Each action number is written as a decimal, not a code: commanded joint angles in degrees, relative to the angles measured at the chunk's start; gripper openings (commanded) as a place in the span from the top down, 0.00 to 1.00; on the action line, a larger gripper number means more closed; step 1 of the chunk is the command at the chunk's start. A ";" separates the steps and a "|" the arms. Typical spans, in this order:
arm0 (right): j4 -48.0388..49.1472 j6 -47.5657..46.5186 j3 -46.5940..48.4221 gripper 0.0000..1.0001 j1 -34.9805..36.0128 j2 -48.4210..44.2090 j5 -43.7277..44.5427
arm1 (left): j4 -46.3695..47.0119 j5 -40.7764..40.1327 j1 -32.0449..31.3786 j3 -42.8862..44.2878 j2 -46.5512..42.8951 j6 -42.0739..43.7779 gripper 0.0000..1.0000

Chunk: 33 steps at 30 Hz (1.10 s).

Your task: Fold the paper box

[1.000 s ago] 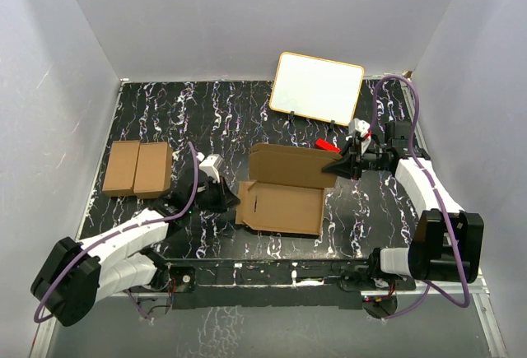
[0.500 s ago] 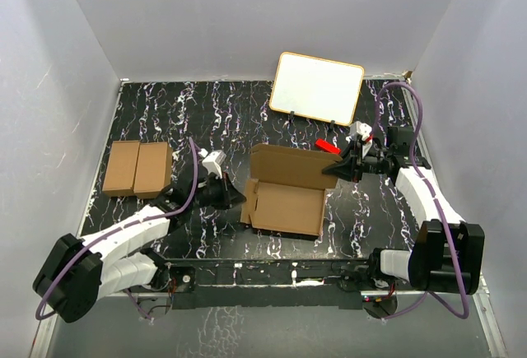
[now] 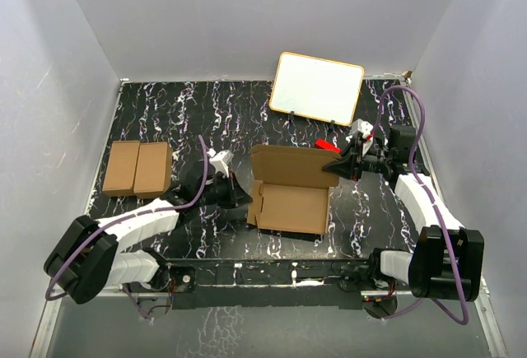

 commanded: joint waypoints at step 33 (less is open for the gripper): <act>4.32 0.73 -1.25 0.92 0.30 0.07 0.32 | 24.40 7.73 6.24 -8.12 2.01 -18.51 0.43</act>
